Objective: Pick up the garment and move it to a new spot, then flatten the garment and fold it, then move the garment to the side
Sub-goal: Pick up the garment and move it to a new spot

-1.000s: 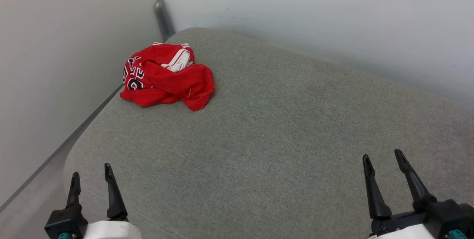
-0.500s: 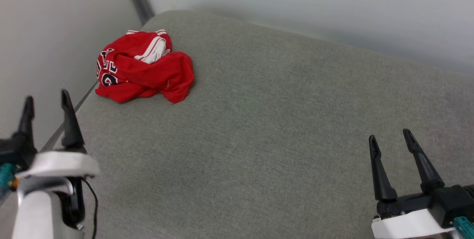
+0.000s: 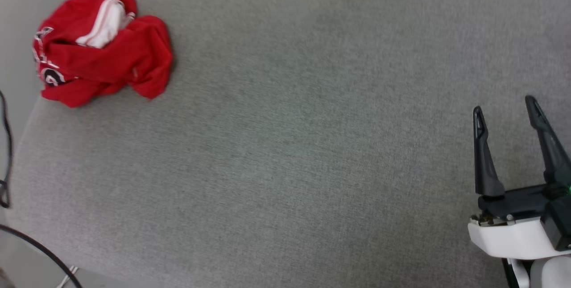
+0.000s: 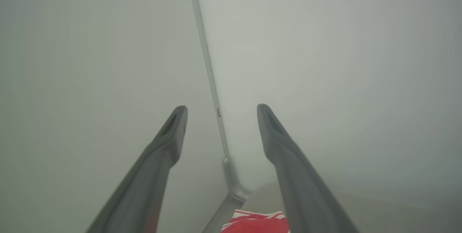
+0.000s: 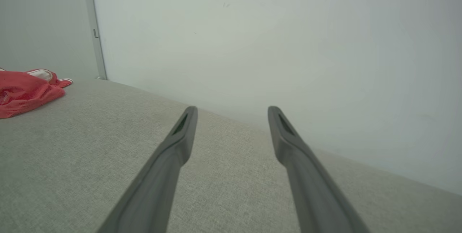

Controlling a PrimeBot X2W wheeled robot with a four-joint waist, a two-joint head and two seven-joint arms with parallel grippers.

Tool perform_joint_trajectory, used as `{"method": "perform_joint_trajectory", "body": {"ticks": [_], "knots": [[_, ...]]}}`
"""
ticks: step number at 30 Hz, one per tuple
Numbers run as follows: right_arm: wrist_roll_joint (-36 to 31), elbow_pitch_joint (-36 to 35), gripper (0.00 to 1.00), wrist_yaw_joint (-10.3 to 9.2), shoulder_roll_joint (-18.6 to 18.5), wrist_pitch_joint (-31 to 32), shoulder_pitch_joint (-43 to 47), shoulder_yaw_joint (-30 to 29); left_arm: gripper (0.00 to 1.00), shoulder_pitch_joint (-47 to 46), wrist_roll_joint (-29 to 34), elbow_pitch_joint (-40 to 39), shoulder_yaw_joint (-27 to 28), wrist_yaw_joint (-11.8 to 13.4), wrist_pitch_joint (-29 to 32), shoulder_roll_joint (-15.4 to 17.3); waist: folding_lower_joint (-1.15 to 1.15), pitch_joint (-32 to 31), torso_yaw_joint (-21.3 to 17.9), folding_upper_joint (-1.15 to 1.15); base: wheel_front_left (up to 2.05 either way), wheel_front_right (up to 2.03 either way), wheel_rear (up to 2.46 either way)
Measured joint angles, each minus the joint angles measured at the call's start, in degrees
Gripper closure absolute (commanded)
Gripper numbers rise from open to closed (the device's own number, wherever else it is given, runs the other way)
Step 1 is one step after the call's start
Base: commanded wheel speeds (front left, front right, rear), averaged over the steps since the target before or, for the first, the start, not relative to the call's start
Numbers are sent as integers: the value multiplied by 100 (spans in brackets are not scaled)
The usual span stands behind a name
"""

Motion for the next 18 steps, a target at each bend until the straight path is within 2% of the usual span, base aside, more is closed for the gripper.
{"method": "perform_joint_trajectory", "body": {"ticks": [4,8,13,18], "knots": [[-201,-237,0,1,0,0,-159,35,0,-735,-359,688,-175,-52,650,411,0,397,-123,0,0,0,0],[-363,-447,0,1,-2,0,-226,80,0,-1210,-1105,1259,-660,-74,1755,636,0,756,-214,0,0,0,0],[-457,-600,0,1,-67,0,-327,102,0,-1291,-2129,1488,-1444,-78,3139,1195,0,1120,-322,0,0,0,0],[-584,-659,0,1,-116,0,-326,110,0,-1220,-3228,1525,-2004,-79,4336,1468,0,1400,-408,0,0,0,0]]}}
